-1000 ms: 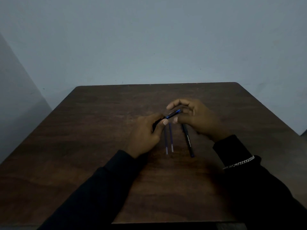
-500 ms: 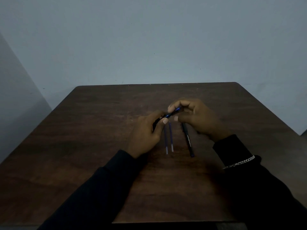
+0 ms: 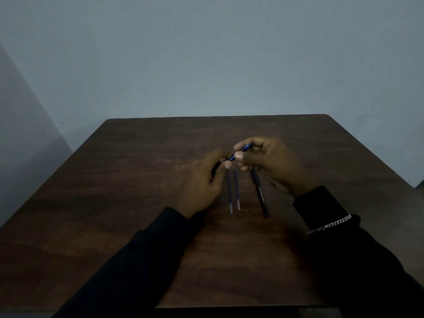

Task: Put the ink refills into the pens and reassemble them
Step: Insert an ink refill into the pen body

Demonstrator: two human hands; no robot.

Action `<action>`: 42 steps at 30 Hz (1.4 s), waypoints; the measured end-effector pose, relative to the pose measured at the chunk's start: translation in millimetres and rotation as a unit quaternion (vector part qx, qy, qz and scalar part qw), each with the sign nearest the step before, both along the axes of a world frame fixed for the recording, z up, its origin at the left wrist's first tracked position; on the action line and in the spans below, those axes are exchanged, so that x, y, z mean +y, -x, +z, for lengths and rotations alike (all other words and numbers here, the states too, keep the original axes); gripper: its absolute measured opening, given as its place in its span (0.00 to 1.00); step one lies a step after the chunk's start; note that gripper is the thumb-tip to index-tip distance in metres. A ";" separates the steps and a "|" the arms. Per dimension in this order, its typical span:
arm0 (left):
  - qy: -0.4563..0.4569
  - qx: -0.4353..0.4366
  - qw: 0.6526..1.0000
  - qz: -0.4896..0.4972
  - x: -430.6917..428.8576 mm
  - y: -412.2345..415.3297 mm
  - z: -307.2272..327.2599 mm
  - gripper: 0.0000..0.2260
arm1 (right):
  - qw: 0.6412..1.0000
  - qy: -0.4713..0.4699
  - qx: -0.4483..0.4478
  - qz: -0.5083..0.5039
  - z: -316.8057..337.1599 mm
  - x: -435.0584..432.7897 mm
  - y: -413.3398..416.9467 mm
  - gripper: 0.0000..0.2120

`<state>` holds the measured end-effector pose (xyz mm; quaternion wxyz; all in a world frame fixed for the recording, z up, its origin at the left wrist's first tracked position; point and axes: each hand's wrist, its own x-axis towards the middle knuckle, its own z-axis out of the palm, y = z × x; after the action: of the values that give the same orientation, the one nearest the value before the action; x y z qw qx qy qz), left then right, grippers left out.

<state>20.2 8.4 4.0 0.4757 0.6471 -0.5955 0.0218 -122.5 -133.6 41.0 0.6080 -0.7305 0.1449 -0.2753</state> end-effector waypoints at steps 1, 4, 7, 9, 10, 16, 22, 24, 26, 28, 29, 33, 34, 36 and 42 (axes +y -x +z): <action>-0.001 0.003 1.000 0.000 0.0 0.4 0.2 0.05 | 1.000 -0.017 -0.004 -0.001 -0.1 0.6 0.0 0.06; -0.009 0.015 1.000 -0.004 0.3 1.0 1.3 0.05 | 0.999 -0.037 -0.016 -0.009 -0.2 2.6 -0.7 0.04; -0.009 0.028 0.999 -0.013 -0.2 2.1 2.1 0.06 | 0.999 -0.043 -0.030 -0.014 0.1 4.3 -1.5 0.05; -0.013 0.033 0.999 -0.016 -0.4 2.6 2.5 0.07 | 0.998 -0.044 -0.036 -0.012 0.5 5.3 -1.9 0.06; -0.013 0.035 0.999 -0.015 -0.3 2.6 2.2 0.07 | 0.998 -0.041 -0.038 -0.010 0.6 5.8 -2.0 0.06; -0.007 0.065 0.998 -0.013 -0.6 0.5 -1.2 0.08 | 0.998 -0.047 -0.034 0.015 1.8 1.9 0.9 0.06; 0.000 0.078 0.997 -0.001 -2.7 -0.5 -0.8 0.12 | 0.994 -0.077 -0.072 -0.004 6.8 -4.7 5.4 0.08; -0.002 0.076 0.997 0.005 -2.8 -0.2 -1.0 0.11 | 0.990 -0.102 -0.089 -0.027 9.9 -10.0 7.9 0.10; 0.001 0.077 0.997 0.010 -2.6 -0.1 -1.0 0.11 | 0.987 -0.117 -0.098 -0.055 13.2 -16.8 11.9 0.12; 0.002 0.079 0.997 0.009 -2.7 -0.3 -1.1 0.11 | 0.987 -0.110 -0.088 -0.081 16.4 -24.8 18.5 0.14; 0.000 0.077 0.997 0.007 -2.7 -0.3 -1.0 0.11 | 0.988 -0.099 -0.076 -0.096 18.0 -28.8 22.3 0.15; -0.005 0.075 0.997 -0.002 -2.3 -0.3 -0.9 0.11 | 0.983 0.002 0.033 -0.181 20.0 -44.0 37.5 0.19; -0.008 0.076 0.997 -0.005 -2.6 -0.4 -0.9 0.11 | 0.975 0.030 0.077 -0.204 18.7 -48.5 41.0 0.20; -0.012 0.075 0.997 -0.006 -2.9 -0.4 -1.1 0.11 | 0.954 0.065 0.169 -0.237 14.8 -57.1 46.7 0.19; -0.013 0.074 0.997 -0.003 -3.0 -1.5 -1.2 0.12 | 0.909 0.122 0.325 -0.231 6.9 -70.8 52.5 0.07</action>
<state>21.7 5.3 2.9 0.5098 0.6515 -0.5607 -0.0353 -175.0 -204.4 47.9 0.3530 -0.7941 0.4644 -0.1707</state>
